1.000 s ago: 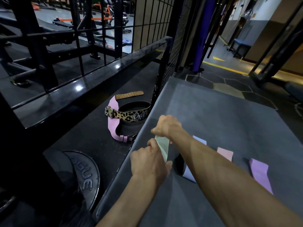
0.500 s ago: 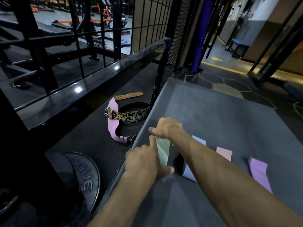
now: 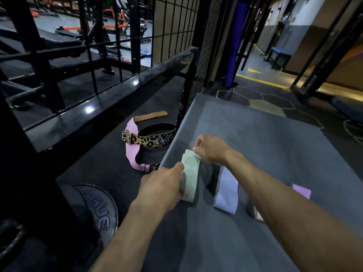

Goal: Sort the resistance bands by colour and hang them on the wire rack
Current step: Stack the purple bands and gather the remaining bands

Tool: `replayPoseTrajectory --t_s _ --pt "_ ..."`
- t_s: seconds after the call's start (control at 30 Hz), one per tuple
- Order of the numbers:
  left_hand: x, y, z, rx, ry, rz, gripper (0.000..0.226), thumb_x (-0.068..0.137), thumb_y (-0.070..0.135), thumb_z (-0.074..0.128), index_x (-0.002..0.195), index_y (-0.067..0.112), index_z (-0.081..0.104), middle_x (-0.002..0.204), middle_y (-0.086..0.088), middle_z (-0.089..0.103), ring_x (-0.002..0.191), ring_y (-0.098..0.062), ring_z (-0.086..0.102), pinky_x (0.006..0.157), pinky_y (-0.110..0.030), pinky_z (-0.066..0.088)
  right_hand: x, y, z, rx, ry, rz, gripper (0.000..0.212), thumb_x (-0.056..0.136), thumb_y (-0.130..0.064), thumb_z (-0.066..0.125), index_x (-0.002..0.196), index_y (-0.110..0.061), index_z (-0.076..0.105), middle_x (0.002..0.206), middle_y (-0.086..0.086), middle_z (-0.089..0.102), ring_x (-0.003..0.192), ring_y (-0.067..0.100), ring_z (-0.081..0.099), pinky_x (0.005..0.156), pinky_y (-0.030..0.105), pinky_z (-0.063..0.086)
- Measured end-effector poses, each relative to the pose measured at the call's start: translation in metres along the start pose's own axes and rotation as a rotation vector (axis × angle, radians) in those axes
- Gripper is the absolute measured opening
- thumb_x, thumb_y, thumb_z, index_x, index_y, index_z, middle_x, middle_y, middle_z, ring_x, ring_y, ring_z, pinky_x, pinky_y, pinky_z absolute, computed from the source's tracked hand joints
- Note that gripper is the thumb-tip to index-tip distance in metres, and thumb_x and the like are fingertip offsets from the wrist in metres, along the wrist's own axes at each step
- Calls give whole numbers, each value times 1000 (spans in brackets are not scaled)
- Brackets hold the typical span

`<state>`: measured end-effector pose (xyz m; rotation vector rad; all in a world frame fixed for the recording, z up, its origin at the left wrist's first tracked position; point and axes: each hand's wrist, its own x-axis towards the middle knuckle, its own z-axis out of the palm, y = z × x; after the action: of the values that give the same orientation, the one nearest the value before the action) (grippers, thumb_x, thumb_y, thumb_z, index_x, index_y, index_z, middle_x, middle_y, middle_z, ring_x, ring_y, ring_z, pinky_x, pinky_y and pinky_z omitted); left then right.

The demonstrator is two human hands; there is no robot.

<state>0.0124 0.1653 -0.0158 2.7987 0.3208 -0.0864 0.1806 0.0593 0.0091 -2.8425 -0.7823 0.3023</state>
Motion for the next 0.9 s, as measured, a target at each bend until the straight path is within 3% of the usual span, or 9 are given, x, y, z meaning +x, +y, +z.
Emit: replayPoseTrajectory --t_s 0.2,0.33,0.47,0.57,0.67,0.9 --pt "2 1 3 -10 15 33 39 96 38 56 131 35 41 118 0 60 106 -30 60 76 -37 43 0 16 5 -15 -9 -157 18 89 -31 69 101 -18 71 109 5 67 100 22 64 90 38 53" --pt "3 0 5 -26 19 42 31 94 34 57 123 36 45 106 2 59 99 -29 61 73 -36 44 4 19 10 5 21 -188 24 85 -34 75 101 -18 68 105 2 62 94 22 62 87 38 53" --pt "4 -1 4 -31 10 44 25 95 36 56 119 37 48 105 2 60 99 -29 60 75 -36 45 5 16 9 38 13 -224 22 84 -32 76 98 -17 68 102 1 60 92 21 61 85 36 53" --pt "4 -1 4 -32 10 49 20 96 37 56 115 38 50 105 3 60 99 -28 60 76 -36 44 6 13 12 12 -20 -221 22 84 -29 77 100 -16 69 103 2 62 93 21 62 87 34 51" --pt "3 0 3 -31 7 50 21 96 35 55 117 38 50 106 2 61 100 -29 60 75 -36 44 8 14 14 9 22 -195 11 84 -23 75 88 -20 65 95 0 67 90 21 65 83 35 54" --pt "2 1 3 -29 -9 41 23 89 19 57 104 34 49 97 3 59 90 -28 61 73 -37 48 13 18 10 20 88 -109 14 82 -20 70 76 -25 58 82 -3 69 80 20 64 76 37 57"
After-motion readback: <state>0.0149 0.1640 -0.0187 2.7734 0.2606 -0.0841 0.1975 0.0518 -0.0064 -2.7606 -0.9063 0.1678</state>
